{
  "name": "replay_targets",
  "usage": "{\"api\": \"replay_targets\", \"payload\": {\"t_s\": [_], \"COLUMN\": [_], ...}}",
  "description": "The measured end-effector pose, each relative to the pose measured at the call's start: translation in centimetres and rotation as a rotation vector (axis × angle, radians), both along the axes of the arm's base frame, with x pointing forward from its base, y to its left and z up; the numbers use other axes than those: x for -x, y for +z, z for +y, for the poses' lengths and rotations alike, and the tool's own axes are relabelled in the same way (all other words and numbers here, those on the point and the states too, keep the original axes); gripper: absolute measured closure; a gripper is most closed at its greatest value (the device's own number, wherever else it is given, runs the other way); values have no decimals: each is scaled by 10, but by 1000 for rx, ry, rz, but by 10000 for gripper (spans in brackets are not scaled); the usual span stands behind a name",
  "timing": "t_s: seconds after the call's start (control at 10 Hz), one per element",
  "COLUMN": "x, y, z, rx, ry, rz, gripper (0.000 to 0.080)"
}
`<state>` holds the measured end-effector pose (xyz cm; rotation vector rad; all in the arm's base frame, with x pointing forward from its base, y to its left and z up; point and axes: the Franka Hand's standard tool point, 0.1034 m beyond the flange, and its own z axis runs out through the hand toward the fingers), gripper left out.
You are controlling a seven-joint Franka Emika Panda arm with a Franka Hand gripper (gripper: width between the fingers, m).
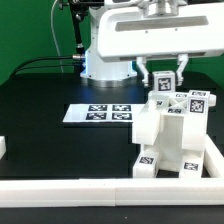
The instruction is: Assemble chair
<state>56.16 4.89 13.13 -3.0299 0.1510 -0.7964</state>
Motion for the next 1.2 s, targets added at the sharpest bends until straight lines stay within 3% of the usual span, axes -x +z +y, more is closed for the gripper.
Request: {"api": "replay_targets", "payload": {"t_s": [0.3,0.7,1.2], "x": [3,2,-3], "y": [-9,-11,-15], "z": [-7,2,0], "rx": [15,12,18], "ry": [5,14,15], "rz": [9,12,18], "gripper": [518,518,518]}}
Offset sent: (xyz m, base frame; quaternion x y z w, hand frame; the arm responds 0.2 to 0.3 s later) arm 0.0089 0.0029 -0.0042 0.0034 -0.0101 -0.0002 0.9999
